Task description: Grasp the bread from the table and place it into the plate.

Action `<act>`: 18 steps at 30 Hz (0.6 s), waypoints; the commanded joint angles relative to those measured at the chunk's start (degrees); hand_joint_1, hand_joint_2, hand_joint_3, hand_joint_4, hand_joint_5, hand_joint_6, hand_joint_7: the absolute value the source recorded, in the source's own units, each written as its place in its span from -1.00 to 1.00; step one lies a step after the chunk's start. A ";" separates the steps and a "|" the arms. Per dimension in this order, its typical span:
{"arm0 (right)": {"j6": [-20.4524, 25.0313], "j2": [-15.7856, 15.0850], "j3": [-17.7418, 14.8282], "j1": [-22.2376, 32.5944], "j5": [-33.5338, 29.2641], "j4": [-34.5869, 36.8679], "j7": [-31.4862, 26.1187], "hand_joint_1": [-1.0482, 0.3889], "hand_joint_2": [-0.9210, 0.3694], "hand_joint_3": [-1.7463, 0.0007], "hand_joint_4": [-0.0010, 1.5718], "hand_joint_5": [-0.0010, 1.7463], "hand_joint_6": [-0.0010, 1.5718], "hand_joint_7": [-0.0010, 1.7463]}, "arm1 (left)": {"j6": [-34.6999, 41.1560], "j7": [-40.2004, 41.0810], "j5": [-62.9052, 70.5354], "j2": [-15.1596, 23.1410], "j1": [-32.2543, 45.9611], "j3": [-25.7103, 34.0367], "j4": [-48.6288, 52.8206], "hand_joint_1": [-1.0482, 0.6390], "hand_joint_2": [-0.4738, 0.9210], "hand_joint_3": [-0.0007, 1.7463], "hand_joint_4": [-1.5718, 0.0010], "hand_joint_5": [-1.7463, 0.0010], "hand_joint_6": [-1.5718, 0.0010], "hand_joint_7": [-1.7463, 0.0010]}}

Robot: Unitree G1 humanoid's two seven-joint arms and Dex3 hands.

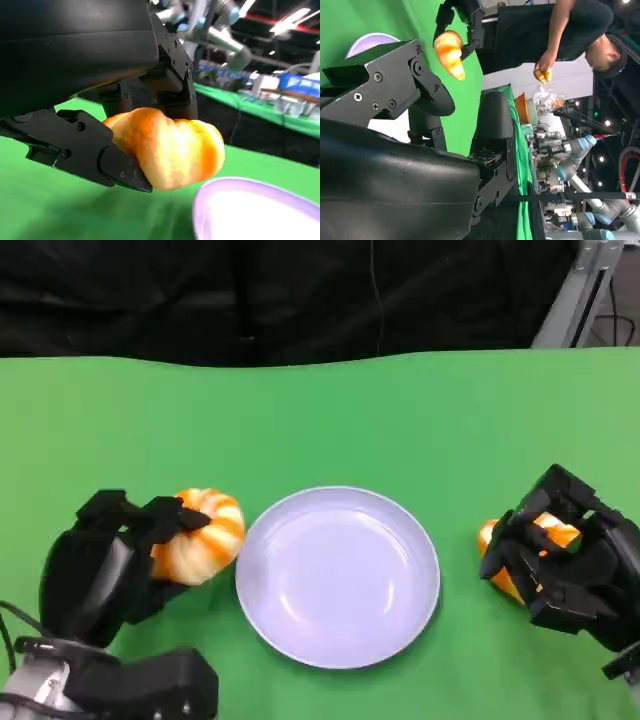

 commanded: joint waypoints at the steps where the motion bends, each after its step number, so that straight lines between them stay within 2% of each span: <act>1: -0.07 -0.56 -0.52 -0.12 0.53 -0.29 -0.11 0.58 -0.49 -0.38 -0.38 1.00 -0.52 0.83 | -0.54 0.84 0.54 1.21 2.05 1.34 -5.12 0.14 1.00 -0.84 0.29 -0.68 0.08 -0.16; 10: -0.79 -0.47 -0.44 -0.12 0.06 -0.07 -0.29 0.56 -0.48 -0.39 -0.38 1.00 -0.52 0.83 | 0.17 -1.38 1.08 0.39 4.06 2.25 -13.55 0.09 1.00 -0.85 0.29 -0.67 0.11 -0.17; 18: -1.38 -0.36 -0.44 -0.22 0.17 0.20 0.14 0.55 -0.49 -0.37 -0.37 1.00 -0.52 0.83 | -0.77 -4.30 1.25 -1.27 3.27 1.52 -15.99 0.12 0.98 -0.89 0.22 -0.60 0.10 -0.22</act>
